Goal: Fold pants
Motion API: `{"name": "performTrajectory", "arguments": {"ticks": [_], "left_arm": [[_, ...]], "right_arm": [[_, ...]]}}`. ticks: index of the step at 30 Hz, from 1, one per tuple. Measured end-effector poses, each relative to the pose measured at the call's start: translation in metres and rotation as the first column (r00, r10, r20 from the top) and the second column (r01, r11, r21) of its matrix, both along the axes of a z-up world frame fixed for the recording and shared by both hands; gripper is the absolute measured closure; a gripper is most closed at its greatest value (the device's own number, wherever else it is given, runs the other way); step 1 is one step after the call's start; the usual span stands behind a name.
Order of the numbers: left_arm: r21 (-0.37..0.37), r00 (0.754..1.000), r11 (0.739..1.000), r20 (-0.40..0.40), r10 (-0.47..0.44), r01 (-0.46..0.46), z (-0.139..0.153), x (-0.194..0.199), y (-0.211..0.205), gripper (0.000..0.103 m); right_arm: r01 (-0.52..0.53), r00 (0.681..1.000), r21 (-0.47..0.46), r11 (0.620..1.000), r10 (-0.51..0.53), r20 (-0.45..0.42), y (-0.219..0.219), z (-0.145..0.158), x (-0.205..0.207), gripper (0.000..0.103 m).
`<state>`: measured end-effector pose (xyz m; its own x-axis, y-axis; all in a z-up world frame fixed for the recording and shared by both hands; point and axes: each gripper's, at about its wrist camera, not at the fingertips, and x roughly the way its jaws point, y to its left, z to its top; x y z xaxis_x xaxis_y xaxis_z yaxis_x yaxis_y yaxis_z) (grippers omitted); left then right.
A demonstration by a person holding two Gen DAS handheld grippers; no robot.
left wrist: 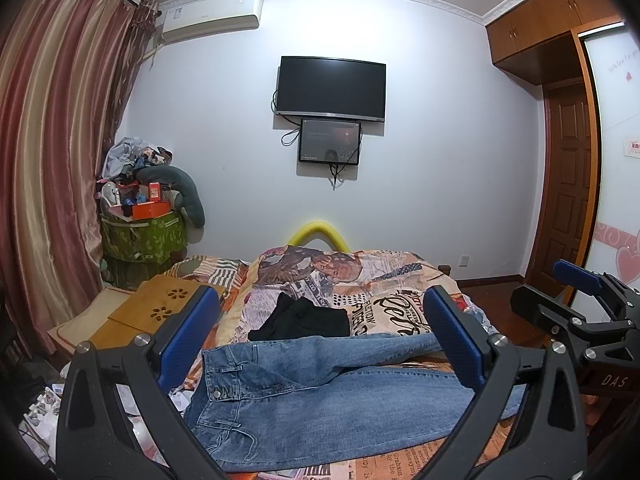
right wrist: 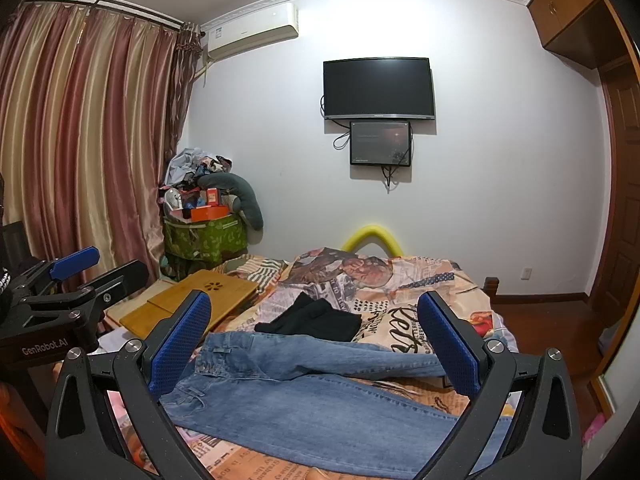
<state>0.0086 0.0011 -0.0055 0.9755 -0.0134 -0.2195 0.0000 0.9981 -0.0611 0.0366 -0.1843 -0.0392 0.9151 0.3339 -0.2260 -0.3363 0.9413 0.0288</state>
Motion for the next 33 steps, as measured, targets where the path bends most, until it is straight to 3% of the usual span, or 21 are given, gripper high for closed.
{"name": "performTrajectory", "arguments": {"ticks": [33], "left_arm": [[0.005, 1.0, 1.0, -0.004, -0.001, 0.001, 0.0024, 0.0007, 0.002, 0.0]], "right_arm": [[0.02, 1.0, -0.007, 1.0, -0.02, -0.001, 0.0008, -0.0051, 0.0041, 0.0]]}}
